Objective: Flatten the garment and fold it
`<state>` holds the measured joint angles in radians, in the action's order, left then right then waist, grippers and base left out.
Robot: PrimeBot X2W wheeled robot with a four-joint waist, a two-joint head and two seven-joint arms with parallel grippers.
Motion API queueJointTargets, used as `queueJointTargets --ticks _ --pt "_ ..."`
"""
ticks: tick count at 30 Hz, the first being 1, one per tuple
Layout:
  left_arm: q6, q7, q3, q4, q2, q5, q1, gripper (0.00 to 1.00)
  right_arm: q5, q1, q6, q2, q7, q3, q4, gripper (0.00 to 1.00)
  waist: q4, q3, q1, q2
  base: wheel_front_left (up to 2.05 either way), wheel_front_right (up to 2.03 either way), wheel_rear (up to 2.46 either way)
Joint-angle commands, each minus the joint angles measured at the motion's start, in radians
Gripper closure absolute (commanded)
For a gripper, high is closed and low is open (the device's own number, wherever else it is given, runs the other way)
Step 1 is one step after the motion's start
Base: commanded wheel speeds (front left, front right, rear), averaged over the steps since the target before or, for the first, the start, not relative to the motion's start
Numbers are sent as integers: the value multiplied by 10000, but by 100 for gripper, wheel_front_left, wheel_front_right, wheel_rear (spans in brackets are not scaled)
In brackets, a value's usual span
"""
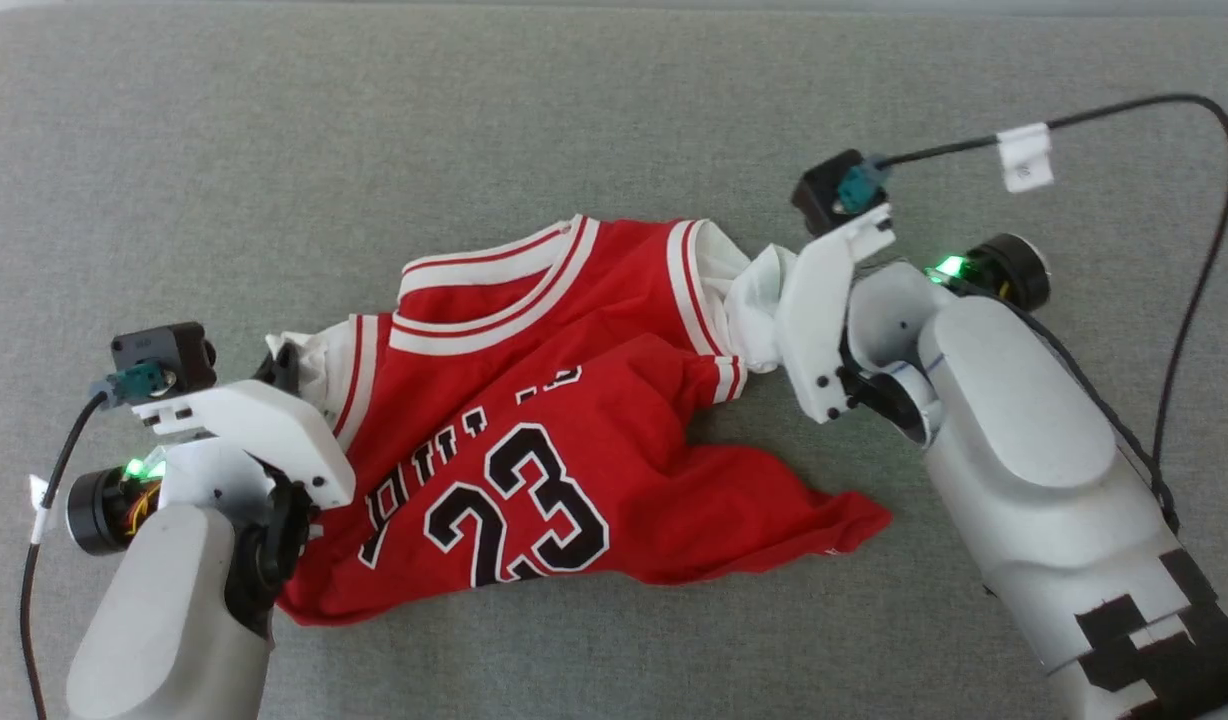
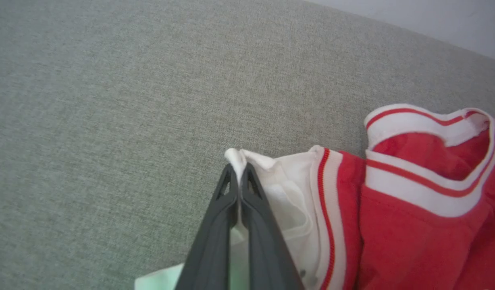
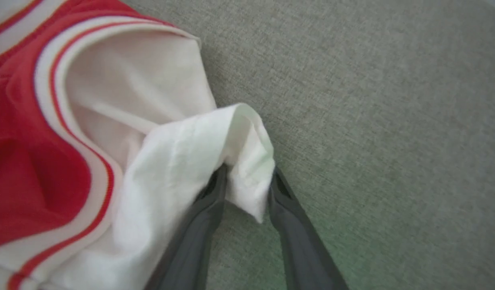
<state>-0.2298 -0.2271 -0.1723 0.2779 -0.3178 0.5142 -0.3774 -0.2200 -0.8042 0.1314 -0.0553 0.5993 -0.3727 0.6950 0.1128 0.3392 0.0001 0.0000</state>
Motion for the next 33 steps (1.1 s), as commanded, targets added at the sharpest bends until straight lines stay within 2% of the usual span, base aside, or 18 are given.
queueJointTargets --ticks 1,10,11,15,20,24,29,33 --pt "73 31 -32 45 -13 81 -173 100 -204 82 -7 -11 248 -301 188 100 -20 -31 -1 0 0 0 0" --pt "370 305 -60 -87 -531 -141 -587 100 -1028 -416 -7 -1000 -256 -616 -409 100 -229 -332 -1 0 0 0 0" --pt "565 524 166 -359 -407 211 -867 100 -1184 -586 -7 -1376 -407 -581 -667 100 -307 -415 -1 0 0 0 0" --pt "899 613 540 -782 -189 926 -1292 100 -1400 -878 -7 -1860 -698 -272 -1018 100 -488 -506 -1 0 0 0 0" --pt "1105 153 689 -1383 -394 1263 -2279 100 -1401 -1628 -7 -2641 -867 139 -1553 100 -903 -367 -1 0 0 0 0" --pt "1052 -222 741 -1665 -534 1314 -3405 100 -1310 -2583 -7 -3069 -1023 535 -1952 100 -1241 23 -1 0 0 0 0" --pt "752 -450 904 -1511 -613 1244 -5220 100 -1287 -3985 -7 -3177 -1058 1095 -2173 100 -1634 758 -1 0 0 0 0" --pt "334 -237 1055 -1143 -723 876 -6731 100 -1192 -5140 -7 -3015 -1340 1692 -2167 100 -1894 1247 -1 0 0 0 0"
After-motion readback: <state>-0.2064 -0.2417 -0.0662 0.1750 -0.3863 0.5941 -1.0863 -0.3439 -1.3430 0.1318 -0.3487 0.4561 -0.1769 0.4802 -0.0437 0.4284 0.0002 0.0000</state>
